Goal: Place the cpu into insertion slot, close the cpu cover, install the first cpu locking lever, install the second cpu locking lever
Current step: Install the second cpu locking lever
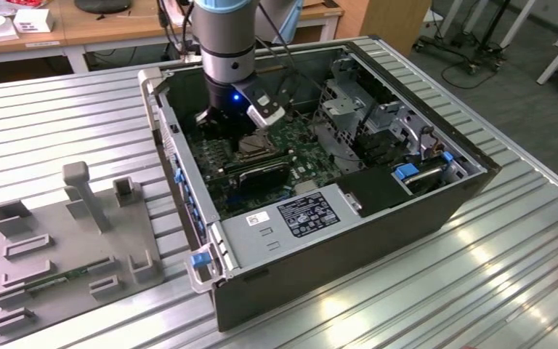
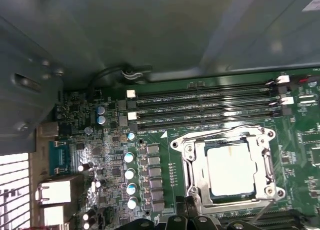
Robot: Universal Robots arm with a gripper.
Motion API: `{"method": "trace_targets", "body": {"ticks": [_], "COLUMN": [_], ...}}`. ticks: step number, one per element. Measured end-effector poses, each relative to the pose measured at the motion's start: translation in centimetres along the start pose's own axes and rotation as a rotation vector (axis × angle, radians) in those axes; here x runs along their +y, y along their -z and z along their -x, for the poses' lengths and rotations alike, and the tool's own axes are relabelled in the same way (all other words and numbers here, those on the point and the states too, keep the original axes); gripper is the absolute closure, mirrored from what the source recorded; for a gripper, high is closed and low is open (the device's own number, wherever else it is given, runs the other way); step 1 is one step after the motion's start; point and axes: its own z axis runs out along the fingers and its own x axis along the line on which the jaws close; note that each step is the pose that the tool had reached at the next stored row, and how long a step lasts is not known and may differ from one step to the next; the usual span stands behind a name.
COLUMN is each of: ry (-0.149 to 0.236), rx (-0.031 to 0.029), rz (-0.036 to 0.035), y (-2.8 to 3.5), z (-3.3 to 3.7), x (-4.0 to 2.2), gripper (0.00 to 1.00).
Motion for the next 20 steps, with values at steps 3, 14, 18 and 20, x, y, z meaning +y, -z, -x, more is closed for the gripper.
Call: {"method": "trace_targets", "body": {"ticks": [3,14,18,20], "ry": [0.0,0.0,0.0,0.0], "rx": [0.0,0.0001,0.0002,0.0], "rz": [-0.0001,-0.0001,-0.0002,-0.0001], "y": [0.59,1.34,2.33,2.34], "z": [0.04,0.1,0.17,0.18], "x": [0.05,0.12,0.21,0.22], "gripper": [0.9,0.9,0.9,0.9]}}
